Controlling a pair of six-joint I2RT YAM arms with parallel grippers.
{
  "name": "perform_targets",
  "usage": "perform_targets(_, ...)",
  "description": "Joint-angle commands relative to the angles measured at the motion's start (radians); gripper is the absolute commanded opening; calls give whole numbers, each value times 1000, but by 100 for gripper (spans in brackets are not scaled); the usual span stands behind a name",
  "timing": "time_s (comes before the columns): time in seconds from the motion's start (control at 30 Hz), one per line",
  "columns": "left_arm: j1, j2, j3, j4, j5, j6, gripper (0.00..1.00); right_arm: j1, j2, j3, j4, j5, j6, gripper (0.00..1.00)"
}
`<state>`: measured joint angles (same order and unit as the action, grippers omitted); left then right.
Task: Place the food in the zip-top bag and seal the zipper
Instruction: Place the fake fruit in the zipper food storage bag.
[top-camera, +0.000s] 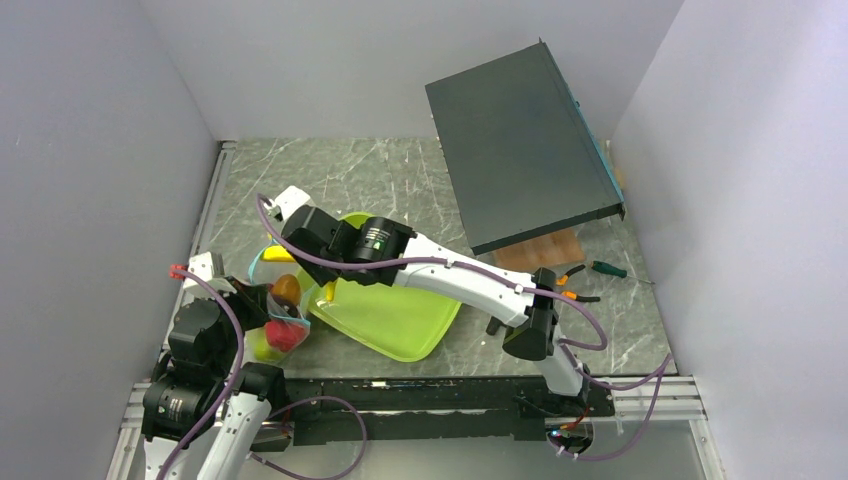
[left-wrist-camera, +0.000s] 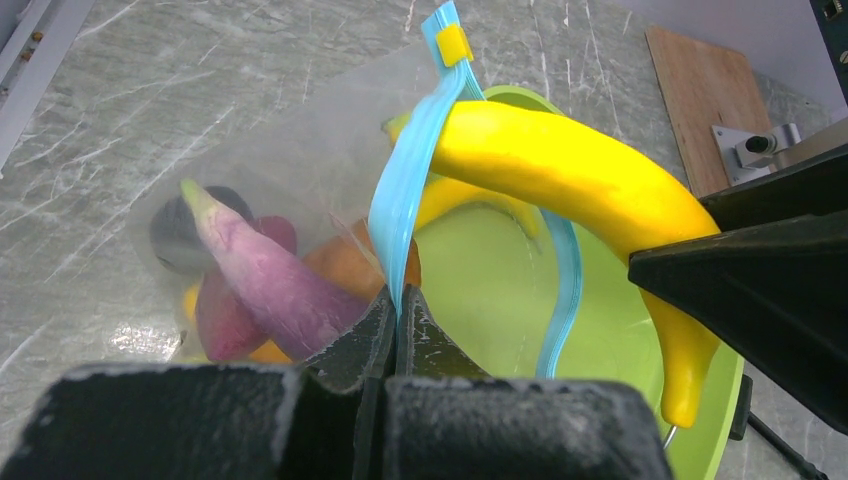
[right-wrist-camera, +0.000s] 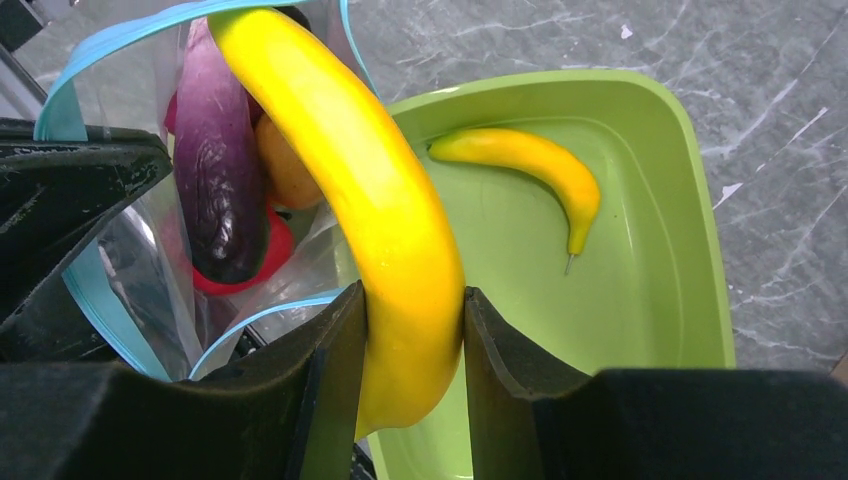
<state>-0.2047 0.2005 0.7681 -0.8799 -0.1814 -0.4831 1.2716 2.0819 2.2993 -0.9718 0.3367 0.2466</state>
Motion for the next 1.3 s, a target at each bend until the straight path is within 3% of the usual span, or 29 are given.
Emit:
perform_targets(0.0,-5,-3,3,47,0,5,0,4,-2,59,75,63,16,0)
perform_targets(0.37,-5,3,4,49,3,6,0,17,-2,74,163,81,97,0)
perform_targets(0.8,-6,-4,5,45,-6,3,0,40,-47,17,196,-8,156,0)
perform_targets(0.87,-6,-7,5,45,-6,3,0,40,-47,15,195,-14,164,5)
perform_targets(0.97,-5,-10,5,45,-7,2,0,41,-49,23,193,-15,173,5)
perform_targets(1.27,-6,-9,4,46,-6,3,0,71,-59,-24,260,148,144,1)
